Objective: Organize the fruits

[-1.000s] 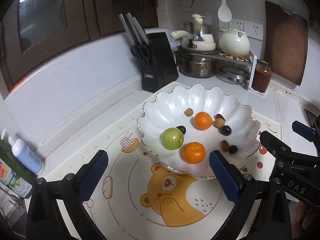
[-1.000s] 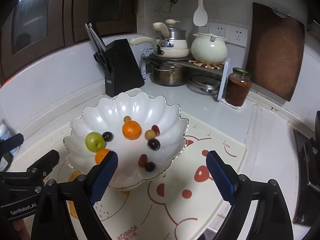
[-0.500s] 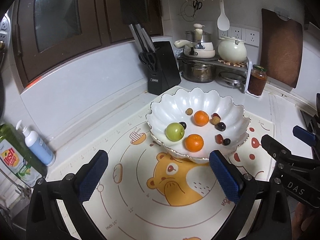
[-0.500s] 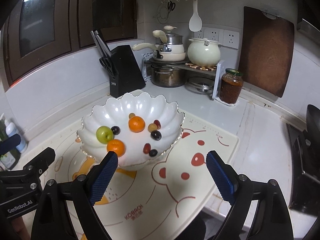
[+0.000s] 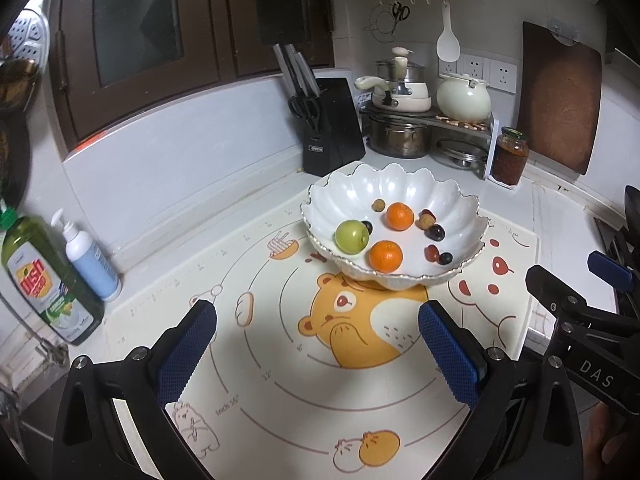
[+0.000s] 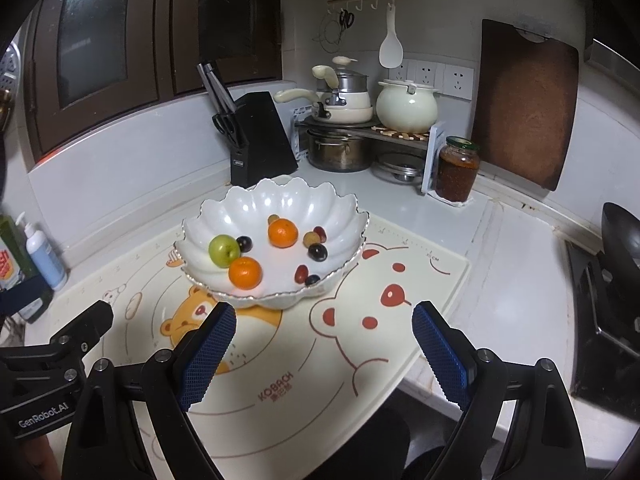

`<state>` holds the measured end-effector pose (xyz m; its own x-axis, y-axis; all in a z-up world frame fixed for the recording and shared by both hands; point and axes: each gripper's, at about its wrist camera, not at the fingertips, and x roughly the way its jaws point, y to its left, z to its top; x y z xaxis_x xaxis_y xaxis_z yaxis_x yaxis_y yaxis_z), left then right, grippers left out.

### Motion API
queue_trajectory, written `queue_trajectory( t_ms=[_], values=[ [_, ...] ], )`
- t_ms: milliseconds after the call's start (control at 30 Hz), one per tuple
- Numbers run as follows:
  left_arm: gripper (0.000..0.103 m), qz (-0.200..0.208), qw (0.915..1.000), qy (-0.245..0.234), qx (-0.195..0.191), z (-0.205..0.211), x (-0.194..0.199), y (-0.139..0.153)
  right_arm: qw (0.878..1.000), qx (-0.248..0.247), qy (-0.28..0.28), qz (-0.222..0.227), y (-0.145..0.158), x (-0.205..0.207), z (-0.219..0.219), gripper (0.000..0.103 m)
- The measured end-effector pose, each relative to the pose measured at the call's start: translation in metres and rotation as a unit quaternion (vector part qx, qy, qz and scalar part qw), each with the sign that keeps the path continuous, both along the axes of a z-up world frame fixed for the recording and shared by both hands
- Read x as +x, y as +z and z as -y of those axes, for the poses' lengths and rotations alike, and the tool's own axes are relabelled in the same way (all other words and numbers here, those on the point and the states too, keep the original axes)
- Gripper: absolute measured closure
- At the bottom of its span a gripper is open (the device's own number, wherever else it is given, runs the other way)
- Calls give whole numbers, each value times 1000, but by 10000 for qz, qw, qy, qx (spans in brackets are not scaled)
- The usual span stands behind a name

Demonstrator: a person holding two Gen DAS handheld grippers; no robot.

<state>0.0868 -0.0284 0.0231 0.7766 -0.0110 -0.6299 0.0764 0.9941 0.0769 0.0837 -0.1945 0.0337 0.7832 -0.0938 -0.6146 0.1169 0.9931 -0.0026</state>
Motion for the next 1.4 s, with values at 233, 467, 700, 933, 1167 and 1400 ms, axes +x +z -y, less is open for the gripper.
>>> queue_trajectory(
  t_ms=[233, 467, 700, 933, 1167, 1400],
  values=[
    [0, -110, 9999, -14, -73, -4, -21, -4, 10000, 24, 9, -32, 0, -24, -2, 12],
    [0, -173, 9998, -19, -98, -7, -38, -5, 10000, -3, 51, -42, 0, -39, -6, 12],
    [0, -130, 9999, -4, -101, -11, -47, -2, 10000, 4, 70, -59, 1, -48, -7, 12],
    [0, -98, 9999, 15, -91, -13, -50, 1, 10000, -13, 70, -56, 2, -50, -9, 12],
    [0, -103, 9999, 15, -100, -14, -52, 3, 10000, -5, 85, -38, 5, -53, -12, 12],
    [0, -104, 9999, 6, -84, -12, -52, 5, 10000, 19, 88, -41, 7, -52, -11, 12]
  ],
)
